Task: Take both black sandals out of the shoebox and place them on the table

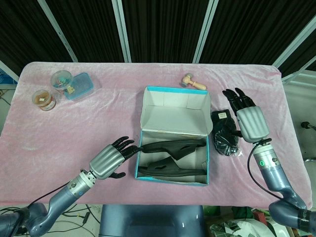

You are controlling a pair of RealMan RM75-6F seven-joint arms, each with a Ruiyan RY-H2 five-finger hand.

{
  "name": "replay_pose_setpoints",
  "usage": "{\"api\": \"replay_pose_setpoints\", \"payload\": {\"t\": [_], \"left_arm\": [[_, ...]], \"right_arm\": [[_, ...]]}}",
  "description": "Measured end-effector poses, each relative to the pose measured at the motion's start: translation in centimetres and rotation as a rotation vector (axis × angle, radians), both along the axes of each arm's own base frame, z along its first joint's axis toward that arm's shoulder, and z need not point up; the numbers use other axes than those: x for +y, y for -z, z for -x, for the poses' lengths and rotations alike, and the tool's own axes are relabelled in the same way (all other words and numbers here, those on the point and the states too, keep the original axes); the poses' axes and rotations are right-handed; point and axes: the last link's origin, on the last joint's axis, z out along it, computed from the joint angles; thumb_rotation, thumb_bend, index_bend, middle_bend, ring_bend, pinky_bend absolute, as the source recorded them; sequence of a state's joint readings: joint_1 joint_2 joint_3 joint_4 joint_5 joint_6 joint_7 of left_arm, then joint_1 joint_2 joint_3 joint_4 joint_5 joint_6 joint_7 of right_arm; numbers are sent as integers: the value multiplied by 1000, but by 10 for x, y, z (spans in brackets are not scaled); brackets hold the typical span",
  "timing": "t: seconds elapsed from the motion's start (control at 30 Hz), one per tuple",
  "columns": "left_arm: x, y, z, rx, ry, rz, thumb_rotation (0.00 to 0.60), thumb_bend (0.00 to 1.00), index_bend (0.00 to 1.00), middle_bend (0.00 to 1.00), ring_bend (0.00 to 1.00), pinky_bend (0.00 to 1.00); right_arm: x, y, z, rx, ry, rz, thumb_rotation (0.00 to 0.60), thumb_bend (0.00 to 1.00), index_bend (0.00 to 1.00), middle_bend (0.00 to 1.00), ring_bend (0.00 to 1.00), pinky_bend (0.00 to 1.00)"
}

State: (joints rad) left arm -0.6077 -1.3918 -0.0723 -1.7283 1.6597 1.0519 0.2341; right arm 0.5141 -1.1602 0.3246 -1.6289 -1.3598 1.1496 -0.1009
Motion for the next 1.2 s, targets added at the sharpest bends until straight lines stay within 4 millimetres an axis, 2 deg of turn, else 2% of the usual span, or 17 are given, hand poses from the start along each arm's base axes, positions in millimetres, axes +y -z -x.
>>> {"api": "replay_pose_setpoints", "payload": {"t": [0.27,0.43,0.7,0.9,1.2], "left_arm": [[3,-2,-3,-8,3,-7,600,0,139,238,123,118],[4,-2,-9,-10,15,-11,600,0,144,239,123,118],[8,4,-35,-27,51,18,600,60,197,246,158,169],[11,16,-54,-7,62,49,600,66,192,241,168,216],[4,42,-83,8,77,74,600,50,200,262,213,258]], "right_arm": [[4,-4,3,2,7,15,600,105,0,78,32,201],[12,-6,13,-5,36,17,600,105,0,78,32,201],[44,-5,44,-1,106,22,600,105,0,78,32,201],[64,-2,60,17,133,23,600,106,0,78,32,201],[70,-4,71,35,162,28,600,105,0,76,25,201]]}}
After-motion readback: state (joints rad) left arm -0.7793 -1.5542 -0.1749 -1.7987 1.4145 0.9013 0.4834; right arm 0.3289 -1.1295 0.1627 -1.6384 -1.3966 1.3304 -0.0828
